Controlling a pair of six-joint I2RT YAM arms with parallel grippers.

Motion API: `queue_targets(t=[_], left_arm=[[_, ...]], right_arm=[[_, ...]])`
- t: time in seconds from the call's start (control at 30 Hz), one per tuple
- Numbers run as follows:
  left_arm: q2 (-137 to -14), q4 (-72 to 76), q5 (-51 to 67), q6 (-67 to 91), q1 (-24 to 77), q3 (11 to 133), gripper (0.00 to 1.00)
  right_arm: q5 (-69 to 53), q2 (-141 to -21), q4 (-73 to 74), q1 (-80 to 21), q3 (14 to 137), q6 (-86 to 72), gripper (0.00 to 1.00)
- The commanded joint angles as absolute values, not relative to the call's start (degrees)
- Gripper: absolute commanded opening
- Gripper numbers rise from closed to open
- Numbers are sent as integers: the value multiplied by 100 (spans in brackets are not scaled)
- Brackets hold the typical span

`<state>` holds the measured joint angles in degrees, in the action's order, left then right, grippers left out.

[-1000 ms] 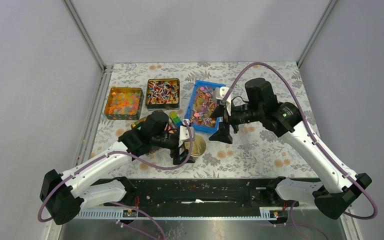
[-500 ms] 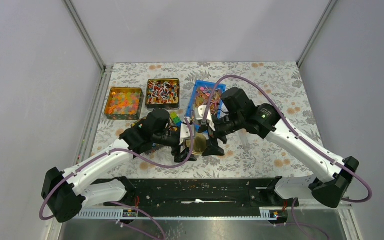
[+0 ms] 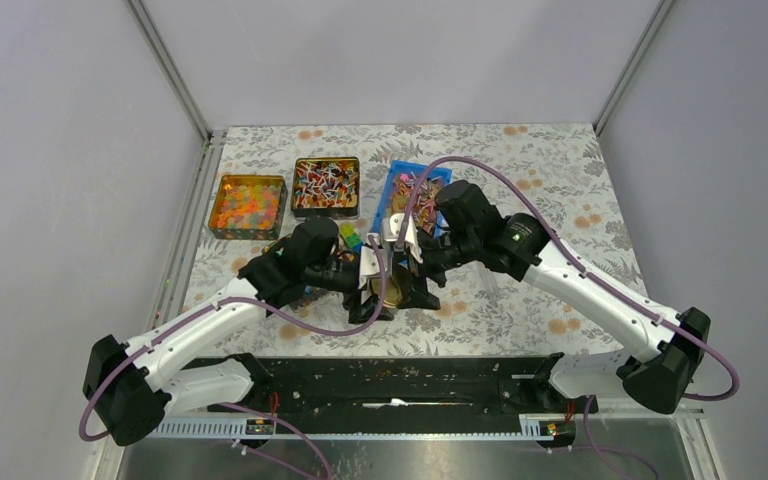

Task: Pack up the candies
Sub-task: Screw the bottle lid onto the packing bottle.

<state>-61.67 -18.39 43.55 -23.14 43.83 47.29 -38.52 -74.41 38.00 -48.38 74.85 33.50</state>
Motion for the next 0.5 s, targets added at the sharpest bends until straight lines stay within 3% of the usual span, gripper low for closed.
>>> queue_targets(t=[0.0, 0.47], left_arm=[[-5999, -1304, 4607, -2426, 4356, 4958, 63], [-5924, -1101, 4465, -2266, 4341, 4847, 62]], right_arm=[[-3739, -7270, 3125, -4882, 7188, 3027, 99], [-3678, -7200, 3038, -4885, 7110, 2801, 99]])
